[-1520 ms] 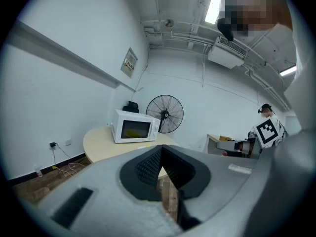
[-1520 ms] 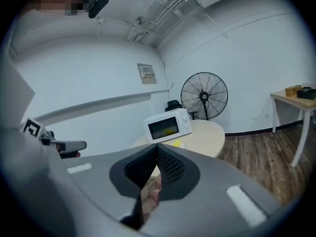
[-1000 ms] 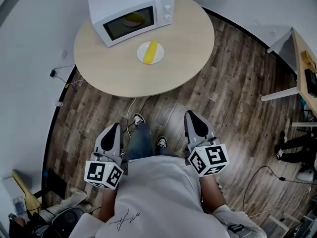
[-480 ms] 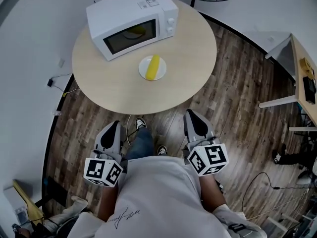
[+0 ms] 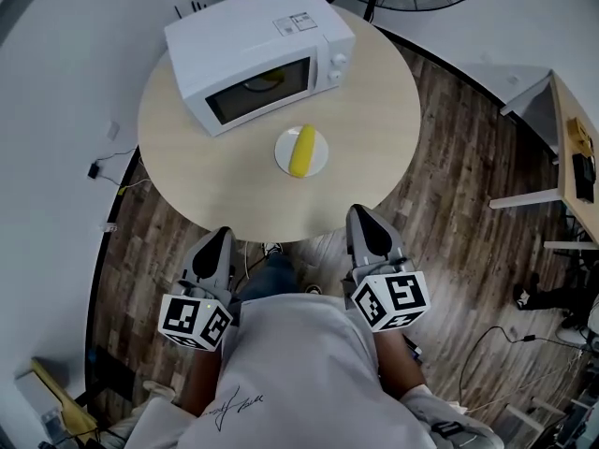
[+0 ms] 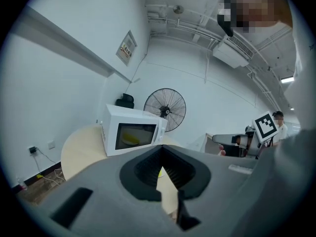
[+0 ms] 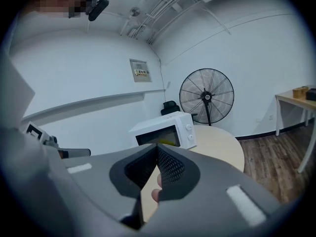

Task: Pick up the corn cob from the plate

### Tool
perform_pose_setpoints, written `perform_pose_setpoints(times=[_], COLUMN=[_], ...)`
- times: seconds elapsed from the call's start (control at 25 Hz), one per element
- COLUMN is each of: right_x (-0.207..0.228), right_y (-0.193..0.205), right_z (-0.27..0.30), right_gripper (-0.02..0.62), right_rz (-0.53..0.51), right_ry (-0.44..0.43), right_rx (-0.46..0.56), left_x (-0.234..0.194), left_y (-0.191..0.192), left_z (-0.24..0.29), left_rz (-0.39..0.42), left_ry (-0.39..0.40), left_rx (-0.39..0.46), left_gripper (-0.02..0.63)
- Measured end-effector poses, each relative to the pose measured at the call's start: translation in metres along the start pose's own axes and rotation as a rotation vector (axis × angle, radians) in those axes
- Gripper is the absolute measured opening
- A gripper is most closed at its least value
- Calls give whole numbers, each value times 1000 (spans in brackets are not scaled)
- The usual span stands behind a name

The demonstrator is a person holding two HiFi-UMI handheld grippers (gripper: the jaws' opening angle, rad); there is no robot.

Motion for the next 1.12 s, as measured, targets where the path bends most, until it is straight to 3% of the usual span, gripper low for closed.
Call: perform_pose_setpoints(times=[0.6, 1.12], right_x=[-47, -72], right_y=[-19, -24], right_z=[72, 105], right_gripper=[14, 14], right_rz=[-24, -63], right_ry=[72, 128], right_rx=[12, -6], left_x=[-75, -121], left_y=[-37, -54], left_z=[31, 35], left_rz=[21, 13], left_ry=[138, 169], left_rx=[-7, 23], left_gripper=[-2, -2])
Point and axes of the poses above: the fingertips, and each gripper's own axes: z forward along the fingers, x to its right, y out of its underside, the point moved 8 cm from there along -z, backward along the fingers, and after that the axes turned 6 degrees about y, right-handed, at the moved point
